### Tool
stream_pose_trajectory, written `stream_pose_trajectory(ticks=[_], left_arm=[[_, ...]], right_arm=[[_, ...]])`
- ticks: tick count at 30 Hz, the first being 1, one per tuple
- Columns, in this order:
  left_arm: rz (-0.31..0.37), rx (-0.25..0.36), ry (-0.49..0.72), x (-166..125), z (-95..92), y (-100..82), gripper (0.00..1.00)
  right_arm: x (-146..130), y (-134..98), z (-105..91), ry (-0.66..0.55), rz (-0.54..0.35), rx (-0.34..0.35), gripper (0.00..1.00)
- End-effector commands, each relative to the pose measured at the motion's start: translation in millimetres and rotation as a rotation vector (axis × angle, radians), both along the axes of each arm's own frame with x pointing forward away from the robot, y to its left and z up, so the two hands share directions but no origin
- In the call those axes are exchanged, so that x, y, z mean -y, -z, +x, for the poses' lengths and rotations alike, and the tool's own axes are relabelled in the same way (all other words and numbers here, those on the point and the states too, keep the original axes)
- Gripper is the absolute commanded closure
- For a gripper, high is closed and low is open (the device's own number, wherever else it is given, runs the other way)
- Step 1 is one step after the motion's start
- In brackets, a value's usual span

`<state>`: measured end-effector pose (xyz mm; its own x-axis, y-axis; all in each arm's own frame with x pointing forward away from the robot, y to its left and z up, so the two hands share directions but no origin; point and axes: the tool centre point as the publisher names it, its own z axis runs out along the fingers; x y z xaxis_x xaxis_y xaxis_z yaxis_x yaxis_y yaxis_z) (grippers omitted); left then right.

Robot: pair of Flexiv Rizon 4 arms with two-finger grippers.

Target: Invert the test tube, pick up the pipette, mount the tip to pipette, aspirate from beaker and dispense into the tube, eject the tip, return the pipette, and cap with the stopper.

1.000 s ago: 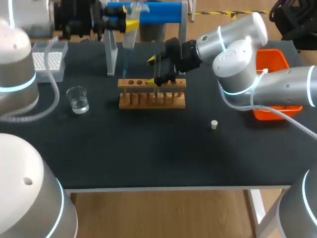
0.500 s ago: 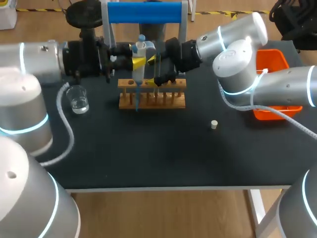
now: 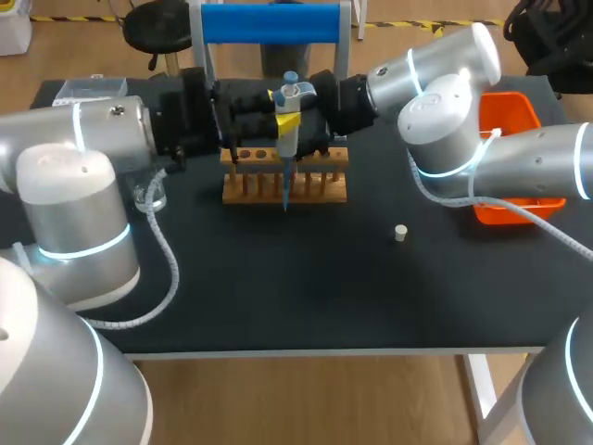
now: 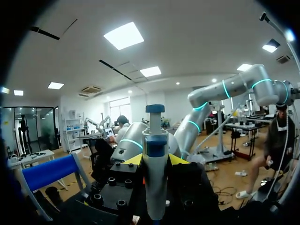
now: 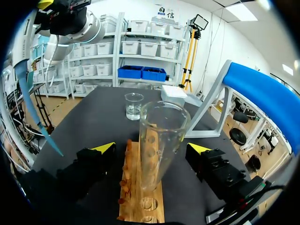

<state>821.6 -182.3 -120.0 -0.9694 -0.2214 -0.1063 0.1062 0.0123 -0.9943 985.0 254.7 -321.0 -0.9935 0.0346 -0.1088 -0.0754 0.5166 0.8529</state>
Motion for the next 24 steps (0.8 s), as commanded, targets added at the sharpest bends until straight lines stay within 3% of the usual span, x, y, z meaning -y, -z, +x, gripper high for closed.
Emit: stream_pose_trajectory(ticks=[1, 17, 24], left_arm=[[0.012, -0.005, 0.017, 10.1, 8.2, 0.8, 1.00], [0.035, -0.037, 0.041, 11.4, 9.6, 1.4, 1.00], [0.035, -0.037, 0.041, 11.4, 9.6, 1.4, 1.00]], right_arm=[[0.3, -0.1, 1.4, -0.004, -0.001, -0.003, 0.00], [0.3, -0.1, 1.4, -0.004, -0.001, -0.003, 0.00], [17.5, -6.4, -0.5, 0.008, 0.019, -0.007, 0.00]])
